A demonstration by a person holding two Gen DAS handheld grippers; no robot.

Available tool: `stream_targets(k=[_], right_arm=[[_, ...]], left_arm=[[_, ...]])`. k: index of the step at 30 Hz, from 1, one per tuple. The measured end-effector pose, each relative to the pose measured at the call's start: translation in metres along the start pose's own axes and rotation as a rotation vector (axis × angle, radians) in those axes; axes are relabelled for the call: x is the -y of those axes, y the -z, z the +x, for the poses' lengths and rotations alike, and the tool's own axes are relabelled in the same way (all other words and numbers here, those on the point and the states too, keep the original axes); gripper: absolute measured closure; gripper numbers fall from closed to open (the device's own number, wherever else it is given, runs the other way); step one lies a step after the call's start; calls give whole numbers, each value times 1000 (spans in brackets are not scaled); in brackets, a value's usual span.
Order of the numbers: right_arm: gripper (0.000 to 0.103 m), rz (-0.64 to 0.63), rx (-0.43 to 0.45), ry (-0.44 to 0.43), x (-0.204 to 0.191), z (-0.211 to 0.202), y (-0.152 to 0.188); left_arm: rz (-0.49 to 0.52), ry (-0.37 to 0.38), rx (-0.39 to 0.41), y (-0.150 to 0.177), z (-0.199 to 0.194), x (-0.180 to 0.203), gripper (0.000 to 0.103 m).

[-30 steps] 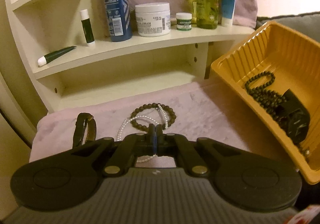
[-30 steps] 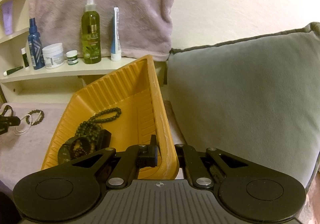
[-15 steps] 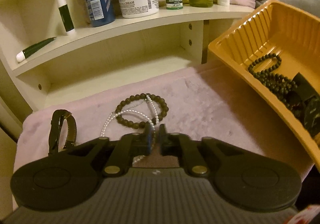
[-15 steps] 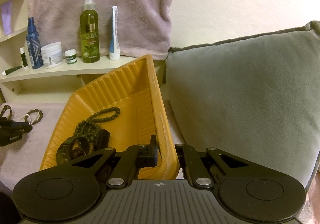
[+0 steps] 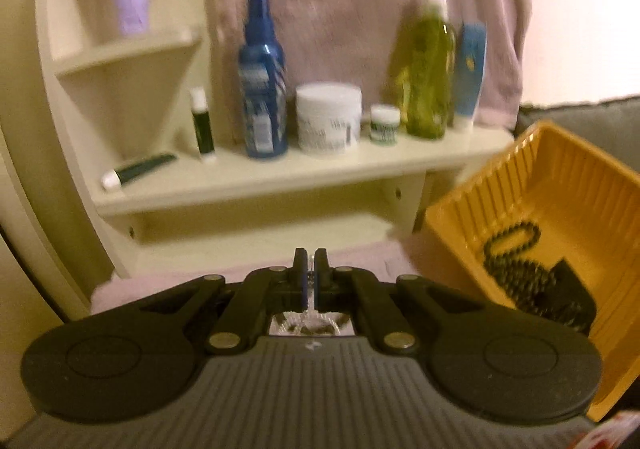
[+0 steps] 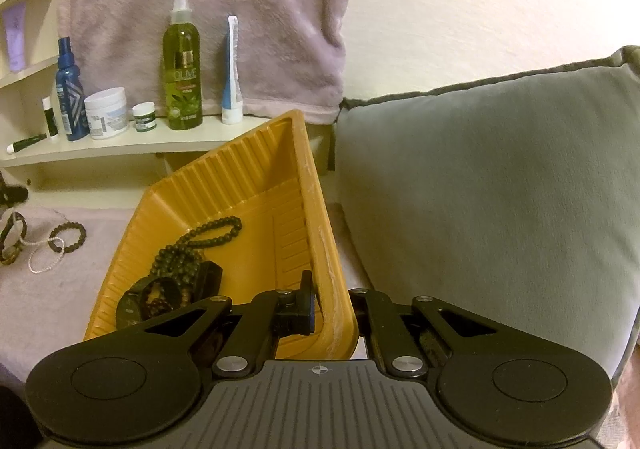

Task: Organize jewelry
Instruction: 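Lift the pearl necklace high with the left tool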

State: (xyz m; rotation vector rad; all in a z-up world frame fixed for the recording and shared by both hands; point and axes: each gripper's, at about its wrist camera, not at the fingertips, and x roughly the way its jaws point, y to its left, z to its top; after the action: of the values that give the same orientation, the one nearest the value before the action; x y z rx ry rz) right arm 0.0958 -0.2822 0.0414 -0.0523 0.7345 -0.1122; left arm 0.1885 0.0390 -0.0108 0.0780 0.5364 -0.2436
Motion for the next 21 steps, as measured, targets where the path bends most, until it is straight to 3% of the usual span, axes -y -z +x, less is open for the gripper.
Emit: stream_targets(k=[12, 21], right_arm=[[97, 2, 10, -7, -1, -3, 1], [97, 2, 12, -7, -2, -4, 1]], left_arm=[[-36, 18, 101, -43, -38, -19, 101], [7, 71, 170, -71, -58, 3, 101]])
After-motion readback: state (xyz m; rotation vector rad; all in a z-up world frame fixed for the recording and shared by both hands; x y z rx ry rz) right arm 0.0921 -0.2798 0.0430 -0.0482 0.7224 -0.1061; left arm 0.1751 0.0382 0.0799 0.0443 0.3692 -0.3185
